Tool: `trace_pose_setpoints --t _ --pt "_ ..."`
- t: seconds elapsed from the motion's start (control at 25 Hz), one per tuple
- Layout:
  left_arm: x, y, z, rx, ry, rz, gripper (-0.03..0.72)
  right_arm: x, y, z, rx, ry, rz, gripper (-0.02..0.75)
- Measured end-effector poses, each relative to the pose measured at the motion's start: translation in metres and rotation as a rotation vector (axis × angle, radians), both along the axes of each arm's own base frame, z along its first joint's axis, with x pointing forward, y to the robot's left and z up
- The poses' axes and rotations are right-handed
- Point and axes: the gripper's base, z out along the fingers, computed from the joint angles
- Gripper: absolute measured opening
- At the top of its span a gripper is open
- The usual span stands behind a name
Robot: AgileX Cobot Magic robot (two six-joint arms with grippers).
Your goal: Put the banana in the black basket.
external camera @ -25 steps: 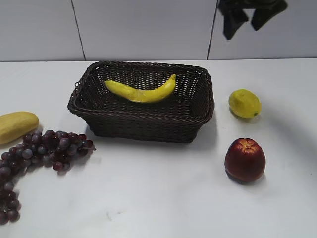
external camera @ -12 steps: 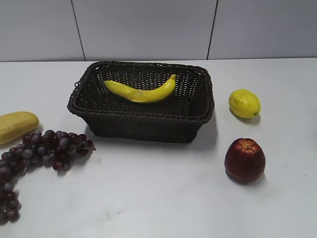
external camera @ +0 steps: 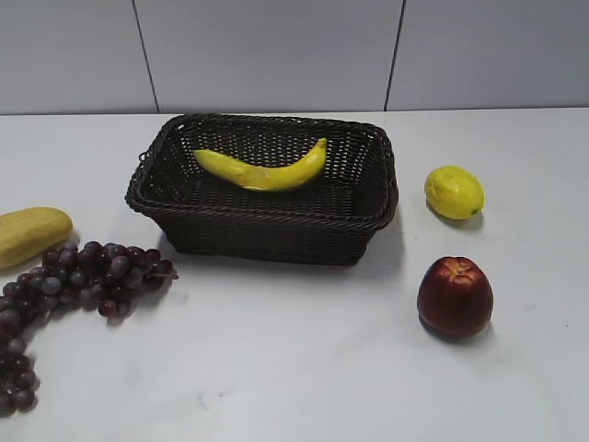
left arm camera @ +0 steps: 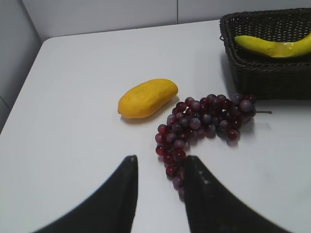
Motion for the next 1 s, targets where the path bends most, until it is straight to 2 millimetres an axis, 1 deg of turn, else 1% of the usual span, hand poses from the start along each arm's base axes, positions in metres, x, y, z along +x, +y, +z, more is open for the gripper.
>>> trace_pose_setpoints --t 0.12,0.16,0.36,0.44,0.72,1.0 --pt "0.0 0.0 0.0 0.0 0.0 0.0 0.319 -0.029 0.002 -0.014 0.014 -0.039 0.024 0.556" --pt "0.0 0.0 0.0 0.0 0.0 0.0 0.319 -0.041 0.003 -0.022 0.022 -0.054 0.029 0.556" --pt "0.0 0.0 0.0 0.0 0.0 0.0 0.319 -0.083 0.005 -0.052 0.042 -0.129 0.037 0.555" --pt "0.0 0.0 0.0 0.0 -0.001 0.0 0.319 -0.099 0.005 -0.057 0.042 -0.153 0.042 0.554" --pt "0.0 0.0 0.0 -0.001 -0.001 0.0 0.319 -0.14 0.006 -0.047 0.051 -0.4 0.051 0.554" --pt "0.0 0.0 0.0 -0.001 -0.001 0.0 0.319 -0.171 0.006 -0.044 0.048 -0.591 0.057 0.554"
